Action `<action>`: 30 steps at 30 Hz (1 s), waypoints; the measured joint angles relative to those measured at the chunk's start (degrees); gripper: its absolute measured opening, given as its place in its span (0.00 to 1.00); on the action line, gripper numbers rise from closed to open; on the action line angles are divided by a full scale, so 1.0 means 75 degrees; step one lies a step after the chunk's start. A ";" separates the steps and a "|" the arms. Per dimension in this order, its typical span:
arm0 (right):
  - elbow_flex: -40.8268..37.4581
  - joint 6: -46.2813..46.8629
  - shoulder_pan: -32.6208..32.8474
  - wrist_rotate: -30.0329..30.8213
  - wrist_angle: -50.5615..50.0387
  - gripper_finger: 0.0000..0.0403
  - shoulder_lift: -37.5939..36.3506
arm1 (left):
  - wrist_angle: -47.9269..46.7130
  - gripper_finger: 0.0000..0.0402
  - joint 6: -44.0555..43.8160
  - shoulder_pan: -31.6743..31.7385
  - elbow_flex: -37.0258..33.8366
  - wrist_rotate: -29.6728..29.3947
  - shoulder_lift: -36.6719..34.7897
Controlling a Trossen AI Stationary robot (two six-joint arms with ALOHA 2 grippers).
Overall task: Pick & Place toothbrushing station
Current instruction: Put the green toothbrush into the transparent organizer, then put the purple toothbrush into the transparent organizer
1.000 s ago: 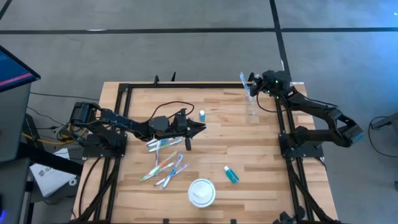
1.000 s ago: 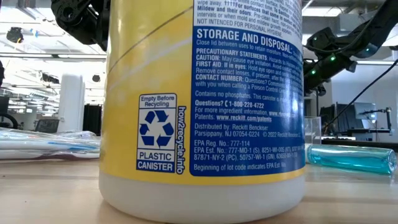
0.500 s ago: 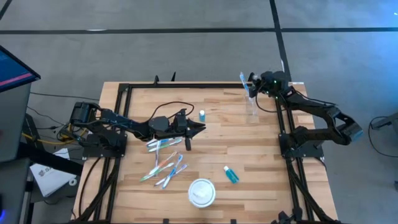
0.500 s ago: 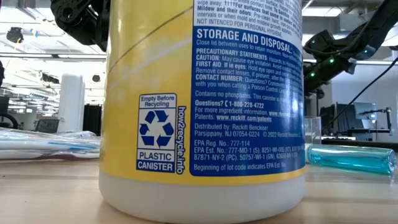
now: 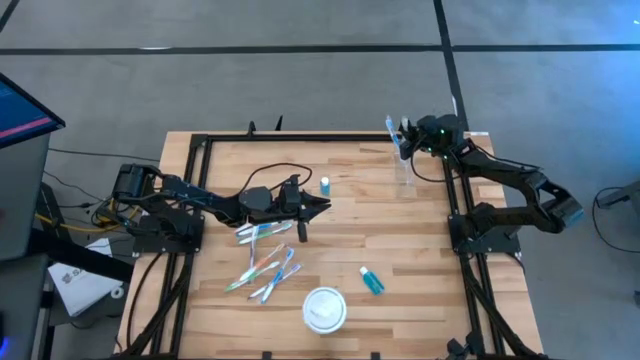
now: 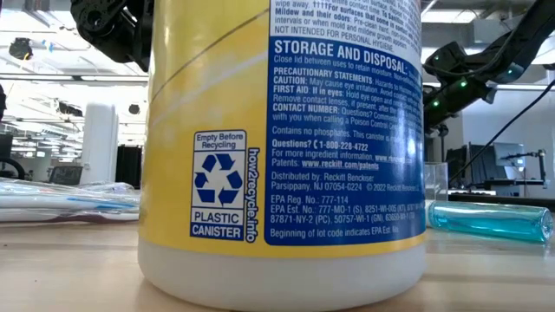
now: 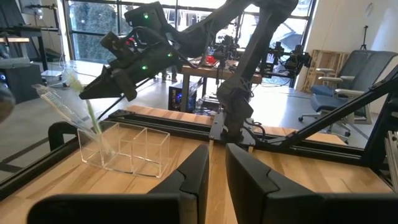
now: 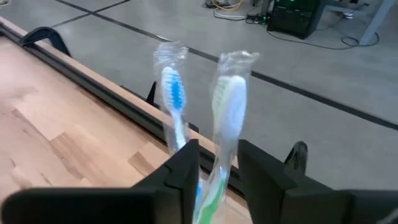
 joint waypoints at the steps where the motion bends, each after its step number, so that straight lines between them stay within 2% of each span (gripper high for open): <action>1: 0.0000 0.0000 0.0000 -0.0035 -0.0002 0.29 0.0000 | 0.0001 0.12 -0.0001 0.0001 0.0000 0.0001 0.0000; 6: 0.0000 0.0028 0.0000 -0.0083 -0.0022 0.39 0.0000 | -0.0002 0.12 -0.0001 0.0001 0.0000 0.0001 0.0000; 11: 0.0000 0.0016 0.0000 -0.0092 -0.0050 0.43 -0.0001 | -0.0005 0.12 -0.0001 0.0001 0.0000 0.0007 0.0000; 24: -0.0006 0.0038 0.0090 -0.0247 -0.0314 0.37 -0.0003 | -0.0048 0.12 -0.0001 0.0001 0.0000 0.0030 0.0000; 30: -0.0006 0.0003 0.0087 -0.0348 -0.0359 0.38 -0.0003 | -0.0051 0.12 -0.0001 0.0001 0.0000 0.0027 0.0000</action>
